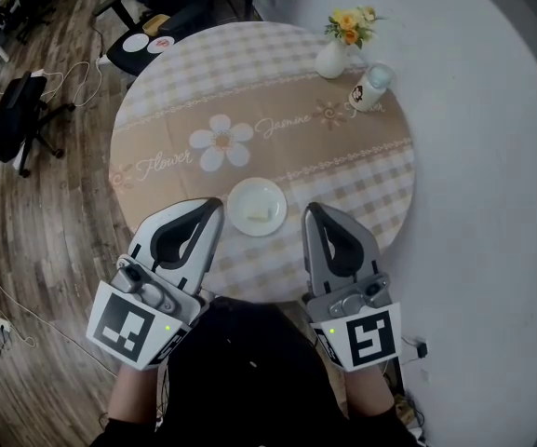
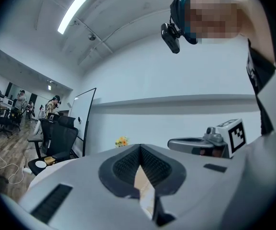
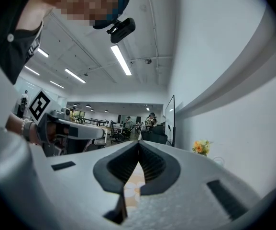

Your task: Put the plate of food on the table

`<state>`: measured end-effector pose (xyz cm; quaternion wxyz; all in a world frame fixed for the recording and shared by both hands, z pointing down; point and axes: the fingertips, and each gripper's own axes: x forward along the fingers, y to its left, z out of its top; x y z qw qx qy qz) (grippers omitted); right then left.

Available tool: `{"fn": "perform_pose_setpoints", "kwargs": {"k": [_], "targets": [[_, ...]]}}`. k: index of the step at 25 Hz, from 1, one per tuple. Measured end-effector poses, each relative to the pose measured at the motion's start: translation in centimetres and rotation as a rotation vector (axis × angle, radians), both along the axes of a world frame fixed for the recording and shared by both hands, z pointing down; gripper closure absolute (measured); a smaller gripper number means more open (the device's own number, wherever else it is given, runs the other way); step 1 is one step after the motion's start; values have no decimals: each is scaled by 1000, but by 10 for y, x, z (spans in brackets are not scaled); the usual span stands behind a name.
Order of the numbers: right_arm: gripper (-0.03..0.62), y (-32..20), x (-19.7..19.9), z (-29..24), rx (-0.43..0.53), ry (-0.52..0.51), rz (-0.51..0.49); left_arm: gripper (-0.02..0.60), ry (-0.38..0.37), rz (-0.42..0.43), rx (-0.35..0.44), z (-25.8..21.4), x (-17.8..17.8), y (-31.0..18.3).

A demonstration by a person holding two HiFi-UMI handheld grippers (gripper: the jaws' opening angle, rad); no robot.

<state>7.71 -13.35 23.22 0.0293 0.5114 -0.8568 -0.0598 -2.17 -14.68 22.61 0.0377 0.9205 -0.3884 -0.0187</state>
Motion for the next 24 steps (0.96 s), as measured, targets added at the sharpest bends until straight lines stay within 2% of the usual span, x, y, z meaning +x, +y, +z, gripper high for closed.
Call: {"fn": "perform_pose_setpoints", "kwargs": {"k": [7,10,12,16,18,20,24], "targets": [[595,-1,3,2,-7,0,8,581,15,14,21,-6,6,0],[595,-2,5,4,-13,3,14,581,-56,29,-51,16,5,5],[595,-2,5,5,-14,5,16,581,-65,32,-63,20,5,6],[595,-2,3,4,-14,7,13,580,-34,23,-17,8,7,2],[595,-2,3,4,-13,8,12,580,-43,27,-33,12,7,3],[595,-3,2,4,-14,9,11,580,-32,24,-15,7,7,1],[594,-3,-1,5,-16,14,10,581,-74,39,-83,24,4,6]]}}
